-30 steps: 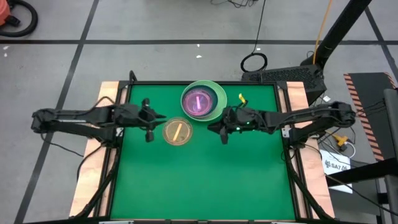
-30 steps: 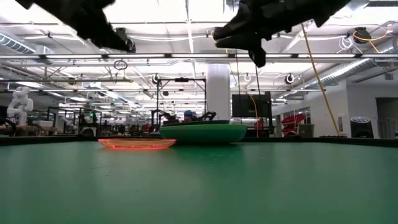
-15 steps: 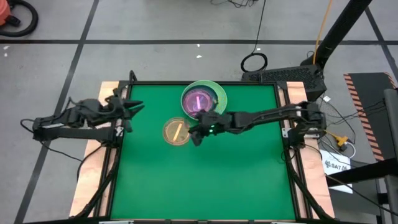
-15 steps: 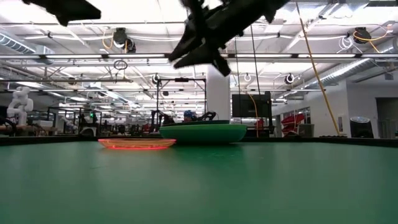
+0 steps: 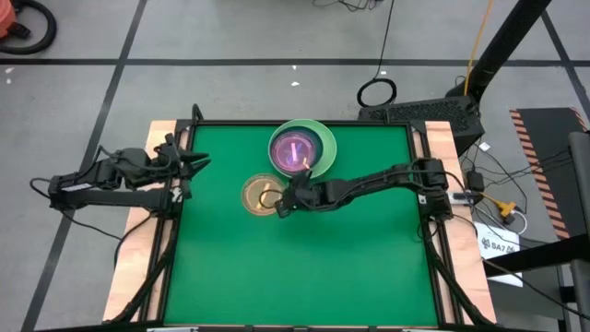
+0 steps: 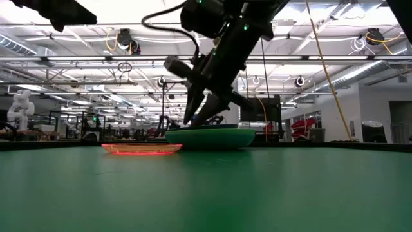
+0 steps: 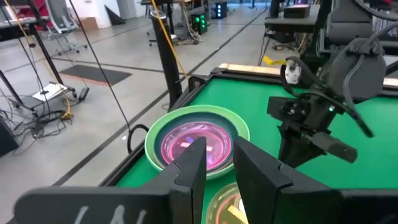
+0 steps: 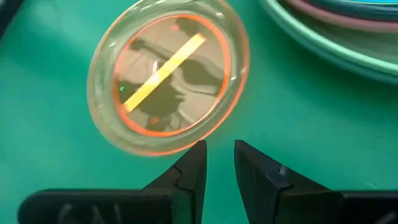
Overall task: Stack plastic plates
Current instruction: Stack the orange transparent plate on the pink transparent plate
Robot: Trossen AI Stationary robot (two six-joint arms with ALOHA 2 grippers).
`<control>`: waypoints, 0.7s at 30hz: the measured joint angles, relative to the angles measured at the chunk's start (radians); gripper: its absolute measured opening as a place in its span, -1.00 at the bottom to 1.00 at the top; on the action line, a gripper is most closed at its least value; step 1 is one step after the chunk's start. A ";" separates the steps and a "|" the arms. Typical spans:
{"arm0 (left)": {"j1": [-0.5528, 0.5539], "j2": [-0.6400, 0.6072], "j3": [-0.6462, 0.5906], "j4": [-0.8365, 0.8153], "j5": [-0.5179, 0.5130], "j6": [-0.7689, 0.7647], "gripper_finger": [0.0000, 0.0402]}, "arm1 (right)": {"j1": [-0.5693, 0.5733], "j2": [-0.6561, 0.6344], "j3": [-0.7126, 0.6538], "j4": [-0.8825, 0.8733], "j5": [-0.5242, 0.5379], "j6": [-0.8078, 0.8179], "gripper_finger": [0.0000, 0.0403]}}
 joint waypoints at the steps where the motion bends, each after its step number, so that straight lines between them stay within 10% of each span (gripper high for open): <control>1: 0.000 0.000 0.000 -0.010 0.000 0.001 -0.56 | 0.004 0.007 0.000 0.000 0.016 0.011 -0.63; 21: 0.000 0.000 0.000 -0.034 0.002 -0.022 -0.56 | 0.019 0.023 0.000 0.091 0.111 -0.036 -0.63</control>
